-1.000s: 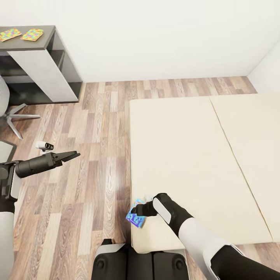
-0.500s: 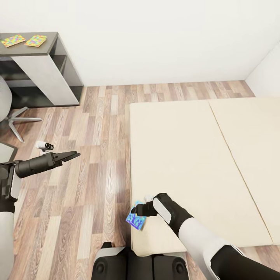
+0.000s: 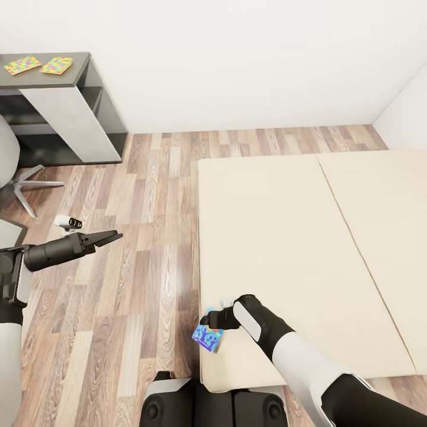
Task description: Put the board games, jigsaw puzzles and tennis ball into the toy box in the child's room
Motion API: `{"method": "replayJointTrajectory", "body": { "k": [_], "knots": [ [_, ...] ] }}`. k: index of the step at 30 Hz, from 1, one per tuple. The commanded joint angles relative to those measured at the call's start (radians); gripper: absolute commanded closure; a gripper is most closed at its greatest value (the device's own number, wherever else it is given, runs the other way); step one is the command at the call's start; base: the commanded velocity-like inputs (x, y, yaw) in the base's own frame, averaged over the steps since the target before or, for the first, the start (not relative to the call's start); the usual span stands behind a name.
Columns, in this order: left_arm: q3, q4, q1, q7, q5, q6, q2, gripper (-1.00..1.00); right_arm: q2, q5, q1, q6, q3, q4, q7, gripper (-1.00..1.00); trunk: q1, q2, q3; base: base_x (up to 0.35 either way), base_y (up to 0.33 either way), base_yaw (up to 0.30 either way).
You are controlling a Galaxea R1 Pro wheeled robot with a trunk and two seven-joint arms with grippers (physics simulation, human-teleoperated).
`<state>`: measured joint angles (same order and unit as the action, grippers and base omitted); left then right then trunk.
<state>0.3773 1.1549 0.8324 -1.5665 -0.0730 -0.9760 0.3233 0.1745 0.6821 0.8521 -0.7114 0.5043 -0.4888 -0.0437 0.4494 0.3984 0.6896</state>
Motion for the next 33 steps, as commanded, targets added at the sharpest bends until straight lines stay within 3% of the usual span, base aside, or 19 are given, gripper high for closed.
{"method": "replayJointTrajectory", "body": {
  "k": [1, 14, 33],
  "knots": [
    [0.000, 0.000, 0.000, -0.004, 0.001, -0.011, 0.000, -1.00, 0.000, 0.005, 0.001, -0.002, 0.003, 0.000, -0.004, -1.00, 0.001, 0.002, 0.001, 0.000, 0.000, 0.000],
    [0.000, 0.000, 0.000, -0.004, 0.002, -0.010, 0.000, -1.00, 0.000, 0.004, 0.001, 0.000, 0.004, -0.001, -0.005, -1.00, 0.001, 0.002, -0.001, 0.000, 0.000, 0.000],
    [0.000, 0.000, -0.002, -0.004, 0.001, -0.009, -0.001, -1.00, 0.000, 0.004, 0.001, 0.000, 0.004, -0.001, -0.007, -1.00, 0.001, 0.002, -0.031, 0.000, 0.000, 0.000]
  ]
}}
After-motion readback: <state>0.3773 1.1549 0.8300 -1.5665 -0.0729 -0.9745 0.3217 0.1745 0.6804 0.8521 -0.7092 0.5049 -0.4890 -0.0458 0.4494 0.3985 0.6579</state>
